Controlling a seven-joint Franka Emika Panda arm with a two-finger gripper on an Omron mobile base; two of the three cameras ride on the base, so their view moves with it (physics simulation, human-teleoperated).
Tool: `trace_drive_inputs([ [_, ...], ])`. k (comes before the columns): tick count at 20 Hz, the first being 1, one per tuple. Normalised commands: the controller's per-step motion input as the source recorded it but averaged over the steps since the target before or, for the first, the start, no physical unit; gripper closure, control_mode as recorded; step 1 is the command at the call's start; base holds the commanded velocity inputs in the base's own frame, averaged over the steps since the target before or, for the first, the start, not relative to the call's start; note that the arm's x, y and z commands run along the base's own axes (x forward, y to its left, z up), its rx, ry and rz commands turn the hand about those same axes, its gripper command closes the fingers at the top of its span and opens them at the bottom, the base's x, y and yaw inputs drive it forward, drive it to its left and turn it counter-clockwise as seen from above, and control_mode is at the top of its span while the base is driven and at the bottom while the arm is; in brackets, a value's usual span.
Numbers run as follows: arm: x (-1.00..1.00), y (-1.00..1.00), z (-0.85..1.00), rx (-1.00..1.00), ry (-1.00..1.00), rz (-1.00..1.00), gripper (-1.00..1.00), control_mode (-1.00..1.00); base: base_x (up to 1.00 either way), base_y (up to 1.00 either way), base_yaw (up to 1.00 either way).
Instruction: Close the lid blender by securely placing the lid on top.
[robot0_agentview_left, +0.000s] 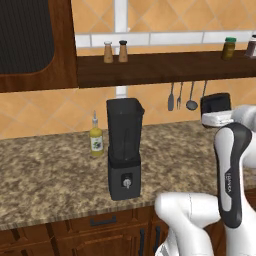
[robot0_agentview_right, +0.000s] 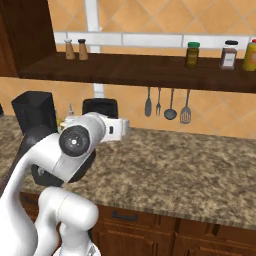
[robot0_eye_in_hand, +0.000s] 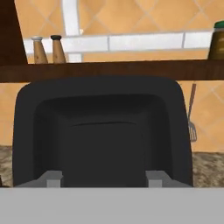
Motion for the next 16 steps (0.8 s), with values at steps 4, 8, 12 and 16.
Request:
trace_drive_inputs([
  [4,-0.12,0.29,1.00,-0.02,0.23,0.00,1.00,-1.00,0.00,0.00,0.00],
  [8,-0.01,0.23,1.00,0.00,0.42,0.06,1.00,-1.00,0.00,0.00,0.00],
  [12,0.01,0.55,0.41,-0.06,0.43,0.07,1.00,-1.00,0.00,0.00,0.00],
  [16,0.00,0.53,-0.02,0.00,0.07,0.03,1.00,-1.00,0.00,0.00,0.00],
])
